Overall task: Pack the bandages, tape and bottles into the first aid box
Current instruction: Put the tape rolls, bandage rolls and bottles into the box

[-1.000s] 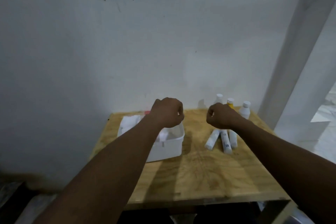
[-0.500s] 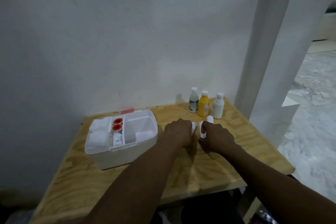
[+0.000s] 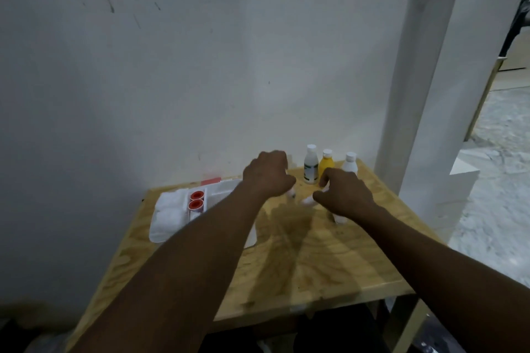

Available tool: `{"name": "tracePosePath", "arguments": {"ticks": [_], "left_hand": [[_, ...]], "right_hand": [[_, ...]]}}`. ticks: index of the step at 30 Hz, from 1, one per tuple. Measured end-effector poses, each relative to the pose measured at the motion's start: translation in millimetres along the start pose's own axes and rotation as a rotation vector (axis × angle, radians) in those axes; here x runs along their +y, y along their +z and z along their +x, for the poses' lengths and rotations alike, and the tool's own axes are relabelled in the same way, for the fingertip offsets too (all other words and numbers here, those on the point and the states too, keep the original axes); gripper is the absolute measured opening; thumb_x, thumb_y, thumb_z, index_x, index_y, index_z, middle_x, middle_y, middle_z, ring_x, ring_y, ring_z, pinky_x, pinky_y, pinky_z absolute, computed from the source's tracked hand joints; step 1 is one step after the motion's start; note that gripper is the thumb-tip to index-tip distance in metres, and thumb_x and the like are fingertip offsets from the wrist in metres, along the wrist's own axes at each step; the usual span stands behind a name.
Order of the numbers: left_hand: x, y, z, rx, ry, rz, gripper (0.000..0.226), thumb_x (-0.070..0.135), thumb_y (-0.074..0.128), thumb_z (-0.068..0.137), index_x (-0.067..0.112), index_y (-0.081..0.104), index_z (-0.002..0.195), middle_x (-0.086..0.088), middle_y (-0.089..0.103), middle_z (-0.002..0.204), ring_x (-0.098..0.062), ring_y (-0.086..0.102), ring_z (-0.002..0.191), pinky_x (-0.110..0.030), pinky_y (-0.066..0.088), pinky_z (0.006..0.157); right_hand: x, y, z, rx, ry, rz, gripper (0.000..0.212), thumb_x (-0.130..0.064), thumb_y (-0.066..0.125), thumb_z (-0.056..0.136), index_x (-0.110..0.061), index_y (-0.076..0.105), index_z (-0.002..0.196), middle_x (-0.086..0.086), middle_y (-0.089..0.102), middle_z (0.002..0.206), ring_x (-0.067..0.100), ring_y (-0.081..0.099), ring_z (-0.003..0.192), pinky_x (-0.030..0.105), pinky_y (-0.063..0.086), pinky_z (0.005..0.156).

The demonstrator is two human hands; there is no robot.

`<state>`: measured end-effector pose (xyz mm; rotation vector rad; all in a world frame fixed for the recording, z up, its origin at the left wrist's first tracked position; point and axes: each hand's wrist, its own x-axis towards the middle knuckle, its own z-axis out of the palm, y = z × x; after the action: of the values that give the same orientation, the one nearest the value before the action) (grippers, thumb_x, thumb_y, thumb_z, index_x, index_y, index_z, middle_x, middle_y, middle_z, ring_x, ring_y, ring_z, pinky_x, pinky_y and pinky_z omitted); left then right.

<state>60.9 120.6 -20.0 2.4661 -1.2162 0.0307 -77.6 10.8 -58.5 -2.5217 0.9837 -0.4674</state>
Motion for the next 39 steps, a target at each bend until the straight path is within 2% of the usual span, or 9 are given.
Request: {"name": "tracePosePath", "arguments": {"ticks": [4,10,13,17,21,26,30,34,39], "left_hand": [[-21.4,-53.3,0.7,0.063,-0.028,-0.049,0.033,0.036,0.073,0.074,0.026,0.063,0.104,-0.004,0.062,0.114,-0.025,0.062,0.098,-0.036,0.054,0.083],[-68.3,-103.4,-18.2,0.034,-0.057,-0.092,0.028,0.028,0.082,0.077,0.017,0.07,0.1,-0.003,0.065,0.107,-0.021,0.064,0.091,-0.041,0.059,0.085],[-86.5,-105.5,-30.1,-0.044,-0.073,-0.107,0.029,0.026,0.085,0.077,0.017,0.07,0.099,-0.004,0.065,0.106,-0.02,0.065,0.087,-0.036,0.059,0.082],[-102.3,-93.2,-42.3,-0.154,-0.07,-0.045,0.032,0.028,0.084,0.078,0.017,0.069,0.105,-0.003,0.063,0.11,-0.021,0.064,0.095,-0.032,0.058,0.081],[-111.1,-76.1,-52.3,-0.212,-0.072,-0.018,0.033,0.028,0.086,0.076,0.016,0.071,0.104,-0.003,0.065,0.106,-0.019,0.065,0.088,-0.031,0.059,0.074],[-119.7,-58.6,-61.1,-0.245,-0.045,0.092,0.032,0.033,0.086,0.073,0.021,0.072,0.099,0.001,0.063,0.104,-0.016,0.061,0.086,-0.024,0.046,0.067],[-122.7,-55.1,-63.6,-0.273,-0.024,0.13,0.035,0.036,0.085,0.075,0.021,0.074,0.104,0.005,0.057,0.101,-0.016,0.055,0.091,-0.029,0.045,0.076],[-122.7,-57.2,-64.5,-0.334,-0.032,0.127,0.028,0.033,0.081,0.076,0.025,0.076,0.103,0.002,0.067,0.108,-0.018,0.063,0.1,-0.035,0.054,0.088],[-121.4,-63.4,-64.7,-0.401,-0.044,0.126,0.034,0.031,0.079,0.078,0.025,0.075,0.111,0.001,0.067,0.116,-0.019,0.062,0.106,-0.039,0.053,0.096]], "right_hand": [[-32.4,-23.4,12.4,0.079,-0.133,0.112,0.019,-0.032,0.066,0.076,-0.021,0.06,0.09,-0.002,0.065,0.09,0.017,0.061,0.082,0.031,0.047,0.064],[-94.5,-34.9,17.5,0.043,-0.304,0.205,0.027,-0.027,0.07,0.076,-0.02,0.062,0.101,0.001,0.065,0.093,0.02,0.062,0.08,0.031,0.05,0.066],[-121.8,-22.7,13.7,0.0,-0.367,0.199,0.028,-0.025,0.071,0.076,-0.021,0.061,0.101,0.002,0.065,0.096,0.02,0.061,0.085,0.032,0.05,0.07],[-138.9,3.9,0.6,-0.104,-0.414,0.129,0.03,-0.023,0.073,0.077,-0.022,0.059,0.103,0.002,0.066,0.102,0.019,0.061,0.088,0.033,0.054,0.074],[-139.9,28.8,-10.7,-0.172,-0.442,0.045,0.031,-0.021,0.075,0.077,-0.02,0.061,0.105,0.003,0.066,0.106,0.02,0.061,0.092,0.034,0.055,0.075],[-138.2,45.3,-14.3,-0.244,-0.461,0.004,0.03,-0.016,0.073,0.079,-0.015,0.067,0.109,0.004,0.067,0.114,0.022,0.061,0.101,0.036,0.054,0.085],[-137.2,48.1,-13.1,-0.293,-0.474,0.012,0.028,-0.015,0.071,0.08,-0.014,0.07,0.109,0.004,0.069,0.115,0.022,0.063,0.101,0.037,0.055,0.088],[-138.6,45.8,-13.6,-0.361,-0.498,0.054,0.033,-0.017,0.071,0.082,-0.012,0.069,0.114,0.005,0.067,0.117,0.019,0.064,0.102,0.032,0.054,0.09],[-137.3,45.7,-13.6,-0.408,-0.493,0.093,0.038,-0.021,0.072,0.081,-0.013,0.067,0.118,0.004,0.068,0.117,0.016,0.065,0.101,0.03,0.054,0.088]]}}
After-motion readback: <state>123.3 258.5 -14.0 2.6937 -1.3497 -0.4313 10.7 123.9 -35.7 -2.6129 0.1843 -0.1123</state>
